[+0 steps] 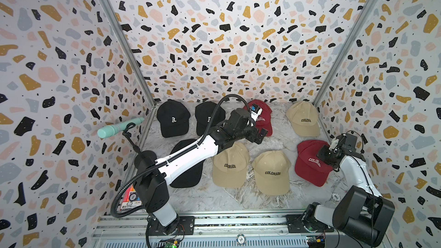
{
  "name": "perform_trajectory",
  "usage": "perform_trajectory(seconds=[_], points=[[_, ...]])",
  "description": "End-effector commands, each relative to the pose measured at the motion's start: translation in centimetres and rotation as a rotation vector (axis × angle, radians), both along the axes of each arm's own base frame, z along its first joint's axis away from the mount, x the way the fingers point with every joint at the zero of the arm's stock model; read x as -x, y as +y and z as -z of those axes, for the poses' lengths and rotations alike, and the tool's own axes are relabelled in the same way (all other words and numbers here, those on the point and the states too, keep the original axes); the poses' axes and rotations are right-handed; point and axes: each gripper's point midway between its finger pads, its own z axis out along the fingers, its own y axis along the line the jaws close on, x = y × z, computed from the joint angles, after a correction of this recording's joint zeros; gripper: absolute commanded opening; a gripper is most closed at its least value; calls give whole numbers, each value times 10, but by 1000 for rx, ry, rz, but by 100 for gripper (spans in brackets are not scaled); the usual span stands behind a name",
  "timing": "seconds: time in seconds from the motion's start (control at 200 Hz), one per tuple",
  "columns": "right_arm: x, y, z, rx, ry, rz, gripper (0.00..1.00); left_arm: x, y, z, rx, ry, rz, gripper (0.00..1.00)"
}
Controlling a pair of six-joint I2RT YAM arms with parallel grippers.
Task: Stack the baseball caps by color
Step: Pick up the baseball cap from the center of the board, then place the baseball cap on the baseball cap.
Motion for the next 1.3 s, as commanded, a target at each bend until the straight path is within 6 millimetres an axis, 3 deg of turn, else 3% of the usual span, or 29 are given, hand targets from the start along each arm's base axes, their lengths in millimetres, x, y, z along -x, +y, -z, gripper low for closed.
perform_trajectory(seconds=[0.0,0.31,0.736,0.951,1.297], points=[[-9,2,-35,14,-66,-17,0,-1,5,-18,24,-69,-18,100],[-31,21,-76,39,-119,-101,0,-1,24,-19,15,-113,-75,100],[-93,90,-132,7,-282,-303,0,4,51,-23,2,-155,-145,100],[-130,130,-143,36,-307,-401,0,6,72,-23,-7,-170,-210,100],[-181,194,-133,57,-307,-534,0,10,109,-25,-27,-201,-324,100]])
